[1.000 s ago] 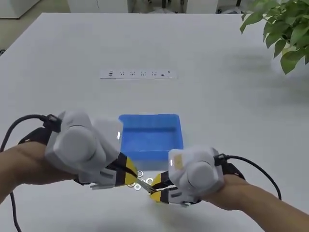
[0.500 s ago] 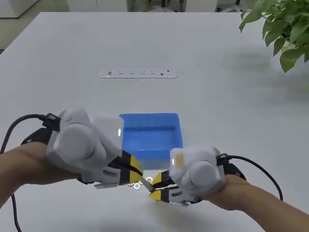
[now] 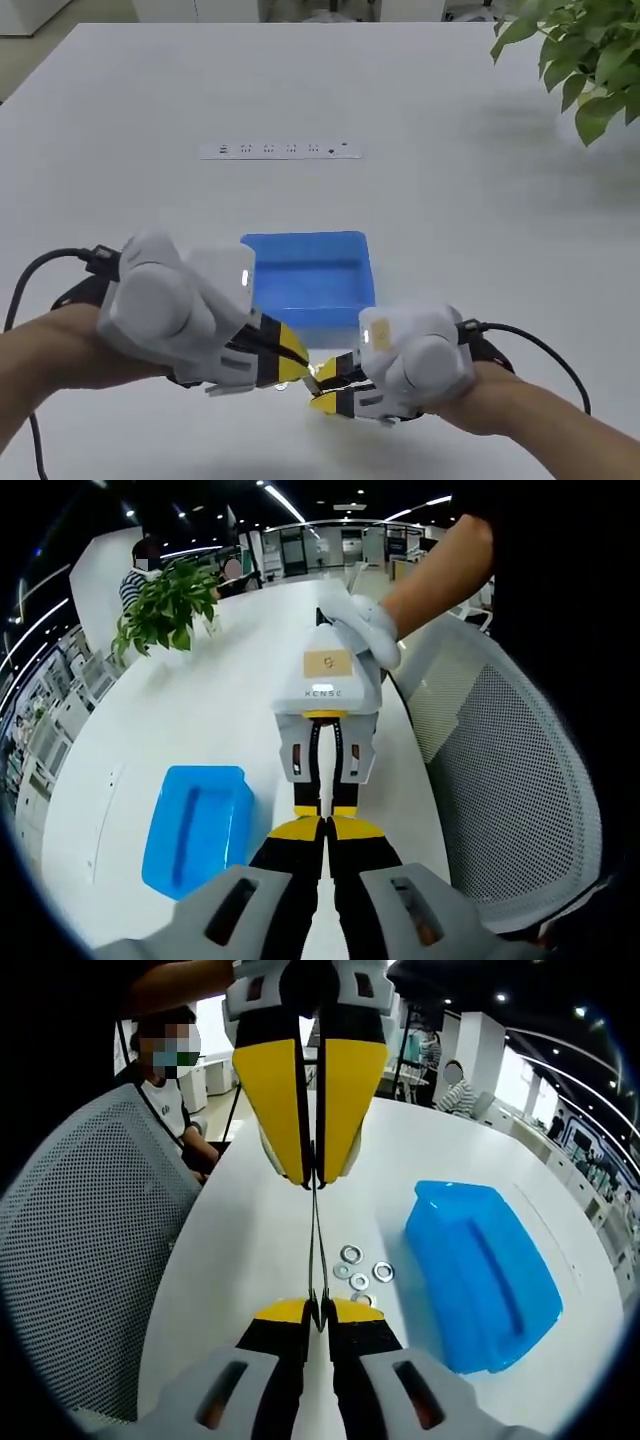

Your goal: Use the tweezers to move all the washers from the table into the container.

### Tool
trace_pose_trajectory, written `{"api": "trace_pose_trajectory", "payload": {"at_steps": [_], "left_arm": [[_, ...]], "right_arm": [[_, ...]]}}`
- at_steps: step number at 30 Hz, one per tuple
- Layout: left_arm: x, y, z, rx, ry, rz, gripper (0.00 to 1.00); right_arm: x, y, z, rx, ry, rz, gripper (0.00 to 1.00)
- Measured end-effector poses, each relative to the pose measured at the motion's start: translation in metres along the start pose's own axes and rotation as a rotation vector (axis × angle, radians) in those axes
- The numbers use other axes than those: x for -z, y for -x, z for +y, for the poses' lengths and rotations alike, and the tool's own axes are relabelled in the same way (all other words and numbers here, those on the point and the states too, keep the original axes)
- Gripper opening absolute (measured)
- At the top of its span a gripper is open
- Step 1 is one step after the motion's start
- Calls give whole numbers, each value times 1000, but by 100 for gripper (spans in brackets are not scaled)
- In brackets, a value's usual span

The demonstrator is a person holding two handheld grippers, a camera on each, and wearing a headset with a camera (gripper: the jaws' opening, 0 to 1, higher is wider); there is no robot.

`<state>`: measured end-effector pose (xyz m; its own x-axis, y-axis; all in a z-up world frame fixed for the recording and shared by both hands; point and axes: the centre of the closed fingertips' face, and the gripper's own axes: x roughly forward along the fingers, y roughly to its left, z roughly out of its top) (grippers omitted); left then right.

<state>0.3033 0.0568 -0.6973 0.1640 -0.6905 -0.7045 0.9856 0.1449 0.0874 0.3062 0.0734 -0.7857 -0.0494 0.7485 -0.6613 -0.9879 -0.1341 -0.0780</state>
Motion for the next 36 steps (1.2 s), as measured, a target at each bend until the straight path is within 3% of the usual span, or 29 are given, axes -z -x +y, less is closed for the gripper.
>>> {"api": "trace_pose_trajectory", "payload": {"at_steps": [17, 36], "left_arm": [[-2, -11, 1, 0, -30, -29, 6], [-2, -11, 0, 3, -32, 0, 5]], "right_arm": [[4, 4, -1, 11, -22, -16, 10], [8, 17, -6, 54, -40, 8, 21]]}}
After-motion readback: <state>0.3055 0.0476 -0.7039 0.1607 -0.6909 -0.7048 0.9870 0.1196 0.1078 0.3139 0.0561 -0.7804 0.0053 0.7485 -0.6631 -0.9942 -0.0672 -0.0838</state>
